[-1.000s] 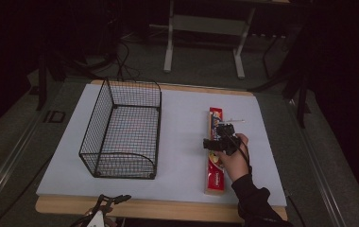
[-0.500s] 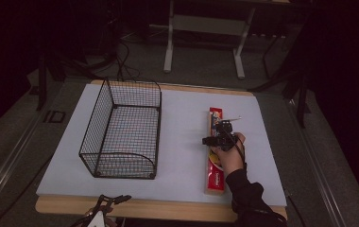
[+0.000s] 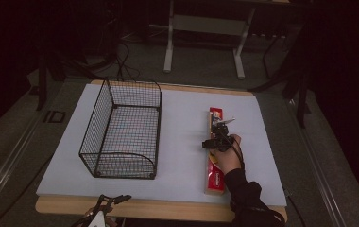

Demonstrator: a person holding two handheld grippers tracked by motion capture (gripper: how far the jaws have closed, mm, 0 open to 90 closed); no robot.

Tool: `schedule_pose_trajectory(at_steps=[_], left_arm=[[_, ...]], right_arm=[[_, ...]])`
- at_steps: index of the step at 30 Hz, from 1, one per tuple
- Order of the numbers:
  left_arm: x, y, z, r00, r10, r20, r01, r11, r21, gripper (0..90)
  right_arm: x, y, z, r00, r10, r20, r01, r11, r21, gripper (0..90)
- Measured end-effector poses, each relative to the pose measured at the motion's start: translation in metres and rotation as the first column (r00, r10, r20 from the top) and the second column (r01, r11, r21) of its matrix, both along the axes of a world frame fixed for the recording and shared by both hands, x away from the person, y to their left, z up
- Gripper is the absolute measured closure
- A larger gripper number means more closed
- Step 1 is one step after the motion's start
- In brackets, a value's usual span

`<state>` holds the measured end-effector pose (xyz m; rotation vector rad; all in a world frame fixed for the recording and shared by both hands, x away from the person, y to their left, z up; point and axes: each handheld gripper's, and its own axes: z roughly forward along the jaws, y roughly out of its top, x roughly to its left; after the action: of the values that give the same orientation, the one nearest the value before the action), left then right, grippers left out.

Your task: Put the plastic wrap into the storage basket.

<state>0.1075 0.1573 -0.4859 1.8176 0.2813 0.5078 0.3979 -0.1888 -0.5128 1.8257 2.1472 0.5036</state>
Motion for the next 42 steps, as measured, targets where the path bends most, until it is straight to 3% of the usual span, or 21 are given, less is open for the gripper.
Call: schedule_pose_trajectory(at_steps=[5, 9, 18, 19, 25, 31, 34, 40, 41, 42], left_arm=[[0.0, 0.0, 0.0, 1.0, -0.001, -0.001, 0.001, 1.0, 0.004, 0.1], [0.001, -0.001, -0.001, 1.0, -0.001, -0.001, 0.001, 1.0, 0.002, 0.1], [0.001, -0.001, -0.001, 1.0, -0.004, -0.001, 0.004, 1.0, 0.006, 0.0], [0.001, -0.001, -0.001, 1.0, -0.004, 0.0, 0.004, 1.0, 0.006, 0.0], [0.001, -0.001, -0.001, 1.0, -0.006, -0.001, 0.006, 0.9999, 0.009, 0.1], [0.001, -0.002, -0.001, 1.0, -0.007, -0.001, 0.007, 0.9999, 0.01, 0.1], [0.001, -0.002, -0.001, 1.0, -0.009, 0.0, 0.009, 0.9999, 0.008, 0.1], [0.001, -0.002, -0.001, 0.9999, -0.011, 0.001, 0.011, 0.9999, 0.009, 0.1], [0.001, -0.002, -0.001, 0.9999, -0.012, 0.002, 0.012, 0.9999, 0.009, 0.1], [0.001, -0.002, -0.001, 0.9999, -0.012, 0.002, 0.012, 0.9999, 0.009, 0.1]], right_arm=[[0.002, -0.004, 0.005, 0.9999, -0.007, -0.013, 0.007, 0.9996, 0.028, 36.2], [0.002, -0.002, 0.008, 0.9998, 0.021, -0.005, -0.022, 0.9996, -0.016, 37.3], [-0.001, 0.001, 0.025, 0.9963, 0.083, 0.022, -0.082, 0.9964, -0.02, 37.7], [-0.004, 0.004, 0.036, 0.9918, 0.12, 0.042, -0.119, 0.9923, -0.033, 37.7], [-0.01, 0.008, 0.056, 0.9804, 0.18, 0.08, -0.177, 0.9833, -0.044, 37.7], [-0.012, 0.013, 0.074, 0.9756, 0.196, 0.099, -0.195, 0.9807, -0.019, 37.8], [-0.014, 0.022, 0.087, 0.9682, 0.213, 0.131, -0.212, 0.9771, -0.019, 37.8], [-0.011, 0.038, 0.103, 0.9618, 0.228, 0.151, -0.229, 0.9734, -0.015, 37.9], [-0.01, 0.048, 0.112, 0.9556, 0.247, 0.161, -0.248, 0.9687, -0.013, 37.9], [-0.01, 0.048, 0.112, 0.9556, 0.247, 0.161, -0.248, 0.9687, -0.013, 37.9]])
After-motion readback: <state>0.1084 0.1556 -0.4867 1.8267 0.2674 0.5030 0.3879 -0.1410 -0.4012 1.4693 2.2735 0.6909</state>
